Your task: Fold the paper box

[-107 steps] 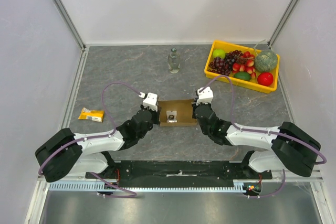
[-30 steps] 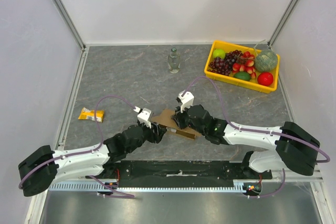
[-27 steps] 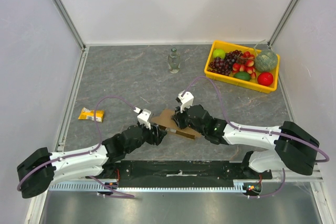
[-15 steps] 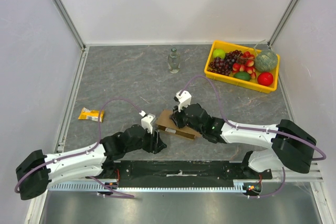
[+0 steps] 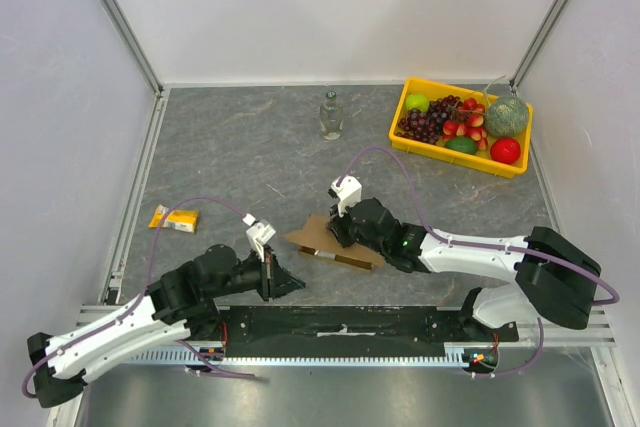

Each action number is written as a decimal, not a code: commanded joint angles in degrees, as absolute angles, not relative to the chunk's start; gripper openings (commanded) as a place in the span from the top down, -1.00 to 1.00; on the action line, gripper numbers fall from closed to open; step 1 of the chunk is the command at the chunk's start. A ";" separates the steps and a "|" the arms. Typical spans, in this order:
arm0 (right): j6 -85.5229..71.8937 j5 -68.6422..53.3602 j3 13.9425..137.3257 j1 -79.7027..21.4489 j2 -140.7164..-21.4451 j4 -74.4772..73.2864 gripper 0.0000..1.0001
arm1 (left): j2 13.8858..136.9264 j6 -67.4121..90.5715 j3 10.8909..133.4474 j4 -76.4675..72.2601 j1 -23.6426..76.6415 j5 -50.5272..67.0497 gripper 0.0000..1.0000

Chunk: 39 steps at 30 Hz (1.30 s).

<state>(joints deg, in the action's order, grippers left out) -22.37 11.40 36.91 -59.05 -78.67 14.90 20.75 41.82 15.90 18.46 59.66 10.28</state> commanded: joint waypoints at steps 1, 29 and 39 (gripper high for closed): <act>-20.04 11.07 36.56 -59.06 -76.99 13.27 0.63 | 14.86 43.77 18.81 20.57 59.85 12.40 0.80; -15.73 12.22 33.14 -59.06 -76.12 12.83 0.68 | 45.44 33.74 36.39 13.98 59.85 -19.35 0.96; -16.87 14.41 31.99 -59.15 -76.11 13.89 0.70 | 34.90 39.02 17.68 4.92 59.85 -9.50 0.96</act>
